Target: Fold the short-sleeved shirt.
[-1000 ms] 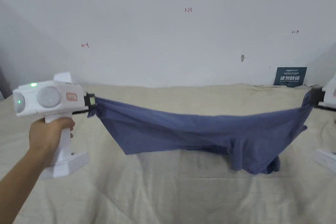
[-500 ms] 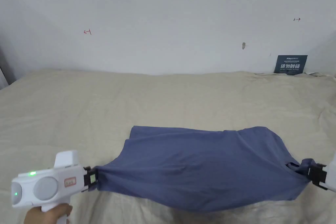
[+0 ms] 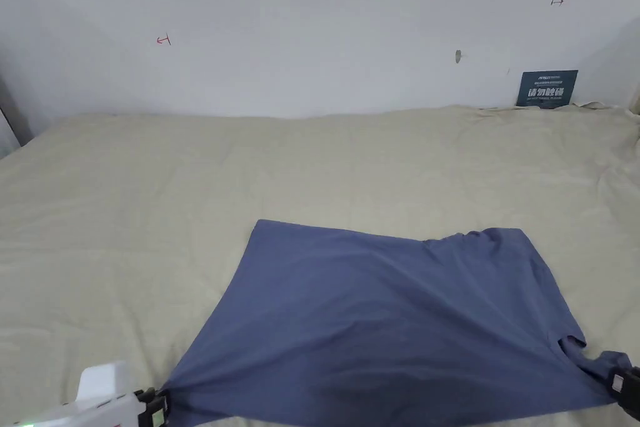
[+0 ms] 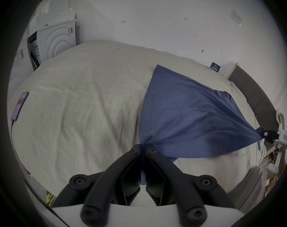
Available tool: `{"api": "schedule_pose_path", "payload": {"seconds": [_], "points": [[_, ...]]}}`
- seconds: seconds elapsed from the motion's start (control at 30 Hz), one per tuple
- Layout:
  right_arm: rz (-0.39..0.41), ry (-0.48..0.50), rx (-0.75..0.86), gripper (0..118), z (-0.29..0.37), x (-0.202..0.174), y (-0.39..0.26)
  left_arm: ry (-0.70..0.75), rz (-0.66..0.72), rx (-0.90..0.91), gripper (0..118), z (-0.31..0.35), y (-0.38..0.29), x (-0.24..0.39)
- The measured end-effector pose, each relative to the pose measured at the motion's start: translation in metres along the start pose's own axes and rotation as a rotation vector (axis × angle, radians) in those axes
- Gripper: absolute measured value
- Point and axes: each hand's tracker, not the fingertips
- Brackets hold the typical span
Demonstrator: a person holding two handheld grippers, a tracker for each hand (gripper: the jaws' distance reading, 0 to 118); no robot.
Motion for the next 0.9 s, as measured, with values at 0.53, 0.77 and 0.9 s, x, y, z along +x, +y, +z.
{"api": "schedule_pose_path", "payload": {"seconds": [0.53,0.77,0.9], "points": [[-0.023,-0.118,-0.146,1,-0.015,0.014,-0.045,0.071,0.039,-0.142,2,-0.013,-0.046,-0.008],[-0.011,-0.152,-0.196,1,-0.02,0.005,-0.05,0.081,0.033,-0.2,2,-0.02,-0.054,-0.003],[-0.008,-0.157,-0.203,1,-0.019,0.004,-0.051,0.073,0.051,-0.213,2,-0.025,-0.057,-0.006]]}}
